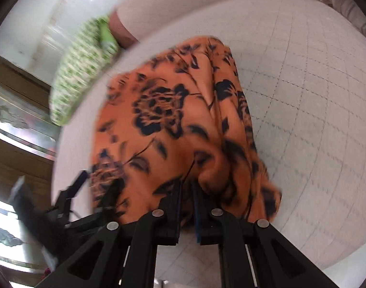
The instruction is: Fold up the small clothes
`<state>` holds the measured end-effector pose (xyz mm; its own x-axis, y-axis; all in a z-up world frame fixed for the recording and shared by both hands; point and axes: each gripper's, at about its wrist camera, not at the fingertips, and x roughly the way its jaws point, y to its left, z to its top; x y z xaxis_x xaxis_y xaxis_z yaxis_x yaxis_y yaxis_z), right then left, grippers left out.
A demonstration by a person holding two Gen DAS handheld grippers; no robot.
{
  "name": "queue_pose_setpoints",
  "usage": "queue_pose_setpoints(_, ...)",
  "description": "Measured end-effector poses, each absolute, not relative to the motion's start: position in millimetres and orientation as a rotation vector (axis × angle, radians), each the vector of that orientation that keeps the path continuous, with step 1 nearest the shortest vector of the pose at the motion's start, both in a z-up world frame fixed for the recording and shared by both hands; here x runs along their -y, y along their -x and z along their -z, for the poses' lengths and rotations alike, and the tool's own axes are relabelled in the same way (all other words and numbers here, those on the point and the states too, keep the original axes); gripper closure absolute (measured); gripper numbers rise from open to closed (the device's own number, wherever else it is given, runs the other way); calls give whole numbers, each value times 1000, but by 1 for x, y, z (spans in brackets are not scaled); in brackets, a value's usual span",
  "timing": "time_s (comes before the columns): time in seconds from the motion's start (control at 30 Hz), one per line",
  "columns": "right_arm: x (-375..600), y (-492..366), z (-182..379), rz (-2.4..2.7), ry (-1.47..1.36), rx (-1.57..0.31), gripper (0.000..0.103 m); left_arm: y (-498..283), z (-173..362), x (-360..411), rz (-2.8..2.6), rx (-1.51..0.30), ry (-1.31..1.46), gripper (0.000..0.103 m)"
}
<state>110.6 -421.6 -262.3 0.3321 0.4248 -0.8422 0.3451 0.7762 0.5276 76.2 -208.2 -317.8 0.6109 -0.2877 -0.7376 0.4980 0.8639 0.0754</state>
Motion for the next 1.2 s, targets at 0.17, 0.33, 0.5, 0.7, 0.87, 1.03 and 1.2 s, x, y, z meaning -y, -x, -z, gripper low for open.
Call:
queue_pose_setpoints(0.17, 439, -79, 218, -80, -724, -1130, 92, -66, 289, 211, 423, -834, -294, 2)
queue_pose_setpoints(0.33, 477, -42, 199, -36, -849, -969, 91, -53, 228, 220, 396, -774, -287, 2)
queue_pose_setpoints(0.5, 488, -27, 202, -11, -881, -879, 77, -40, 185, 228, 290, -718, -375, 2)
queue_pose_setpoints(0.7, 487, -21, 189, -15, -867, -762, 27, -22, 170, 221, 206, -663, -415, 2)
queue_pose_setpoints(0.87, 471, -27, 180, -63, -792, -741, 27, -19, 160, 197, 192, -669, -303, 2)
queue_pose_setpoints(1.03, 454, -35, 178, -106, -749, -747, 27, -20, 153, 184, 182, -655, -229, 2)
queue_pose_setpoints(1.2, 444, -42, 182, -122, -763, -751, 27, -18, 146, 172, 175, -627, -190, 2)
